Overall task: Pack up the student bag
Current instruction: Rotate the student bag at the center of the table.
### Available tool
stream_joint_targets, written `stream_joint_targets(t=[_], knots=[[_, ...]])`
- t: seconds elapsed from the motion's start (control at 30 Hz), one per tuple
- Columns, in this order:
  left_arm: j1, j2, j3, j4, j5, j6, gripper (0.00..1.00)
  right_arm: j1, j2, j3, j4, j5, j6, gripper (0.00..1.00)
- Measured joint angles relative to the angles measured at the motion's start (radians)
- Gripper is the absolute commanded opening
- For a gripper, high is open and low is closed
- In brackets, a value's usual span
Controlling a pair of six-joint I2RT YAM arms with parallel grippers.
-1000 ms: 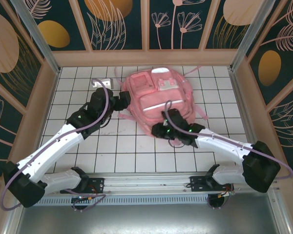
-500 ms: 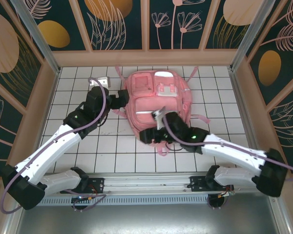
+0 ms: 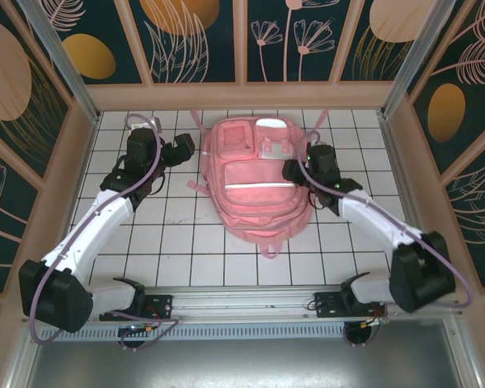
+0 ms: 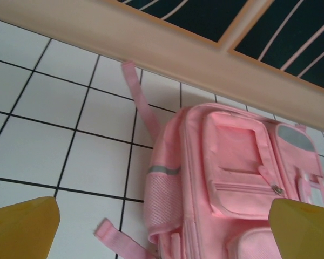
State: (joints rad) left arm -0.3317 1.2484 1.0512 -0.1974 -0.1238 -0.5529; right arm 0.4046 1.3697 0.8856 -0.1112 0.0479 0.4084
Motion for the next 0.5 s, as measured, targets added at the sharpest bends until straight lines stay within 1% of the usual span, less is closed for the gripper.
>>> stream_joint_targets(t=[0.03,0.1,0.17,0.23,0.4,0.5], knots=[[0.003,0.001,-0.002,0.008,-0.015,0.002,0.99,-0.009,0.027,0.008,0.003,-0.022,-0.01,0.61],[0.018,-0.002,-0.012,0.031,-0.053,0.003,0.99,-0.003,0.072,0.012,0.011,-0.076,-0.02,0.53],[0.046,-0.012,-0.037,0.058,-0.089,0.004,0.99,0.027,0.089,0.012,0.011,-0.103,-0.035,0.51],[0.077,-0.034,-0.081,0.087,-0.127,0.008,0.99,0.066,0.084,0.008,0.016,-0.1,-0.045,0.5],[0.132,-0.095,-0.194,0.174,-0.212,0.046,0.99,0.13,-0.018,-0.087,0.052,-0.091,-0.044,0.48],[0.145,-0.112,-0.265,0.288,-0.243,0.117,0.99,0.136,-0.085,-0.139,0.047,-0.074,-0.047,0.44]])
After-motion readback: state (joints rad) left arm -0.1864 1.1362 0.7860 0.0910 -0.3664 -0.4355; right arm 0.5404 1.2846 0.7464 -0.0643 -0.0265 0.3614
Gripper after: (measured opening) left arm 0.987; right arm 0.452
